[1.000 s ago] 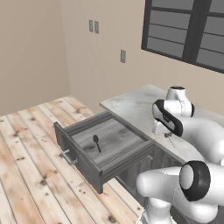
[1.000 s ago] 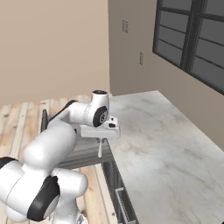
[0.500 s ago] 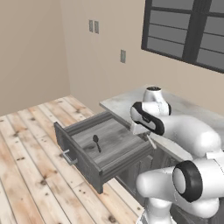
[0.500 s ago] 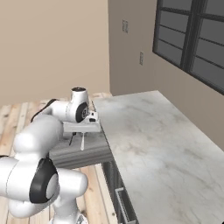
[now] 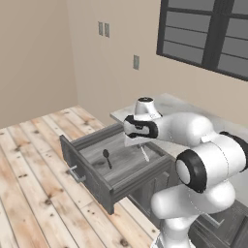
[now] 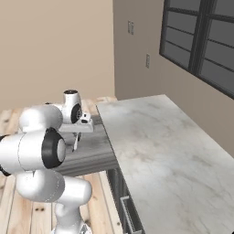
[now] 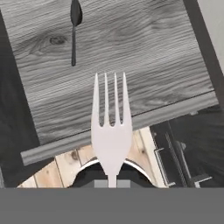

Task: Organize the utensils by type. Pick up the wooden spoons from the counter and place them in the open cabinet. Then pick up the metallic utensils from the counter and place them in the open drawer.

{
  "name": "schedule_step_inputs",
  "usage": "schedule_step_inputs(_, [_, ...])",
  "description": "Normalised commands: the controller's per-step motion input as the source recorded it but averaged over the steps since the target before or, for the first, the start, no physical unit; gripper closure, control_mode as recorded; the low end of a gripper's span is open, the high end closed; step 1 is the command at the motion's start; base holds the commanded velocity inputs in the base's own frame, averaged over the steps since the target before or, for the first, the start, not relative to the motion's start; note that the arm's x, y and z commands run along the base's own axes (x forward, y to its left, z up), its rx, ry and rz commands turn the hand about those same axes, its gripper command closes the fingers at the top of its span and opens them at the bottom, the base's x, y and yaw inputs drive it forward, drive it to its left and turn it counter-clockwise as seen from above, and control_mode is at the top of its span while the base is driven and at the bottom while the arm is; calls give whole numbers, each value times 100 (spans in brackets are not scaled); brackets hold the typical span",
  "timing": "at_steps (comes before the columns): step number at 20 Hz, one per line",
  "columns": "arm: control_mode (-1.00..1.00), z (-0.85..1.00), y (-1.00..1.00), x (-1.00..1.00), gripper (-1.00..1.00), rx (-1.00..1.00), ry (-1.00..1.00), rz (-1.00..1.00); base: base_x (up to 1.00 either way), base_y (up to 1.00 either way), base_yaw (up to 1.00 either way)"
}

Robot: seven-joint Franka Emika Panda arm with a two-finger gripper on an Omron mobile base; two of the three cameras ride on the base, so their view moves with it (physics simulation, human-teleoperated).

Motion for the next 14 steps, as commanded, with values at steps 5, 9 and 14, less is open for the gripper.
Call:
schedule_step_inputs(5, [-100, -33, 28, 57, 100, 0, 1, -22, 0, 0, 0])
schedule_step_inputs(9, [-100, -37, 20, 48, 100, 3, 7, -15, 0, 0, 0])
schedule_step_inputs(14, [-100, -42, 13, 33, 100, 3, 5, -11, 0, 0, 0])
